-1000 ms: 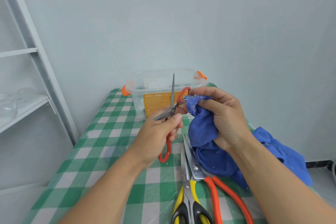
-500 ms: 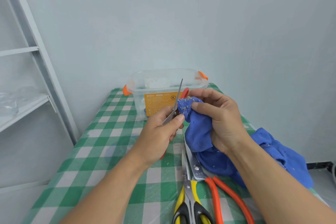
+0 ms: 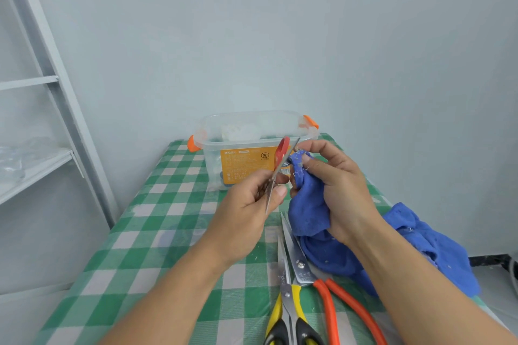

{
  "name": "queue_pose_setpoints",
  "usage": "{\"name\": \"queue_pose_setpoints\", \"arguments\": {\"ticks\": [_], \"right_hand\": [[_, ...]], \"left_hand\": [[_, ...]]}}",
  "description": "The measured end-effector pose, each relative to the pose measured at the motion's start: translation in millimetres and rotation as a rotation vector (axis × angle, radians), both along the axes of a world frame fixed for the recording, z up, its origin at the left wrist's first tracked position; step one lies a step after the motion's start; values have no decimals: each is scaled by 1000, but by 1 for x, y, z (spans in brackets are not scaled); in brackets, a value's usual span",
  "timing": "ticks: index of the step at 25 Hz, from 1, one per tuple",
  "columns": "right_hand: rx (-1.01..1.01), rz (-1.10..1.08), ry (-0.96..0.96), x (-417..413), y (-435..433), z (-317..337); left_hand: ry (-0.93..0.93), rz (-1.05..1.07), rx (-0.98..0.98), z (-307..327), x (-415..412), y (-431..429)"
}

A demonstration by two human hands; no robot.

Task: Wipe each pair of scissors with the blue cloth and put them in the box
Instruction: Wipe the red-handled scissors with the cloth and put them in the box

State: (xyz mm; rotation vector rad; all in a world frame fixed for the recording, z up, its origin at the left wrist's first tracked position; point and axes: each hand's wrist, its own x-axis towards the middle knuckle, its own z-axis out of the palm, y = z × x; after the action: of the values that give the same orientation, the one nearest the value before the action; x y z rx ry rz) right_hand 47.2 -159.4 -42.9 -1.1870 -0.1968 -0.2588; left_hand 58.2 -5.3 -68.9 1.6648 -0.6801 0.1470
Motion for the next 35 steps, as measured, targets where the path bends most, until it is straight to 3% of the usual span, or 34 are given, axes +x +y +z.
{"name": "queue_pose_setpoints", "arguments": {"ticks": [7, 10, 16, 22, 35], "right_hand": [[115, 61, 9, 1, -2, -1], [43, 51, -45, 2, 0, -1], [79, 67, 71, 6, 1, -3], [-90, 119, 176, 7, -2, -5], [-35, 192, 143, 7, -1, -10]], "left_hand": [[-59, 62, 116, -6, 4, -1], [-104, 85, 144, -5, 3, -1], [-217, 75, 205, -9, 6, 0], [-256, 101, 247, -11, 6, 0], [-41, -74, -62, -1, -9, -9]]}}
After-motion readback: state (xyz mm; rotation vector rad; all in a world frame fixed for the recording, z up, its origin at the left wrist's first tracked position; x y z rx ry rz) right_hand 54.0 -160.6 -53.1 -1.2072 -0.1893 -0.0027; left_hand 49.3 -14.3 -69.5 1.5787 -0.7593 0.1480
